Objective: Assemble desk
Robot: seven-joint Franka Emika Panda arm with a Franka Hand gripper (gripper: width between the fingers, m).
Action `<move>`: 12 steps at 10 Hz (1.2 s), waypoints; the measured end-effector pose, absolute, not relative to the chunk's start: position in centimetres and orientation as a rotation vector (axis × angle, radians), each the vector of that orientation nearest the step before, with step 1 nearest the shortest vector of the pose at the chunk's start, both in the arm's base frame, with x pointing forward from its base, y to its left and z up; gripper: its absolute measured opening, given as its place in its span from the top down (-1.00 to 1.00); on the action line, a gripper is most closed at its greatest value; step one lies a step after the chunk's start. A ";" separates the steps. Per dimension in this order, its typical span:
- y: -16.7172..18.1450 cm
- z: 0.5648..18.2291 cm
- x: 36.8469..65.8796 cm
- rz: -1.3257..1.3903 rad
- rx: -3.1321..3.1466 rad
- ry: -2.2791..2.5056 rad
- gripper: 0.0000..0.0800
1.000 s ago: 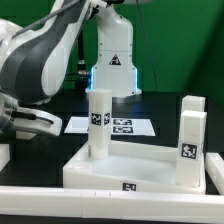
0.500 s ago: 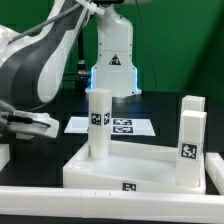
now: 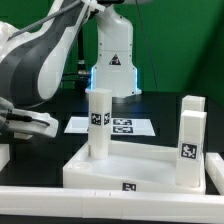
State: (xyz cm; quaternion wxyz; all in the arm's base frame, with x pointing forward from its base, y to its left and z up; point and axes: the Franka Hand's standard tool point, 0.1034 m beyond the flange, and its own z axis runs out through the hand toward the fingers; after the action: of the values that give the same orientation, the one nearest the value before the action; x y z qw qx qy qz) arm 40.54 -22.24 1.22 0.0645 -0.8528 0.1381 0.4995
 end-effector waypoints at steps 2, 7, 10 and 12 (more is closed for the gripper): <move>-22.3 1.4 40.7 1.500 -2.579 0.416 0.28; -20.7 7.0 44.5 1.359 -2.651 0.363 0.28; -21.1 6.3 44.7 1.333 -2.676 0.366 0.28; -20.7 6.8 45.1 1.329 -2.685 0.371 0.27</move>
Offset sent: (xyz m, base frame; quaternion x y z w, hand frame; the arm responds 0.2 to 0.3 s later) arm 0.0121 0.0138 0.0519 -0.0459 -0.0031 -0.0276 0.9986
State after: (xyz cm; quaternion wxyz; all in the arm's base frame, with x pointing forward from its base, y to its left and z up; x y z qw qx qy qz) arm 45.10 -20.73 6.77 0.0612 -0.8877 0.1228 0.4395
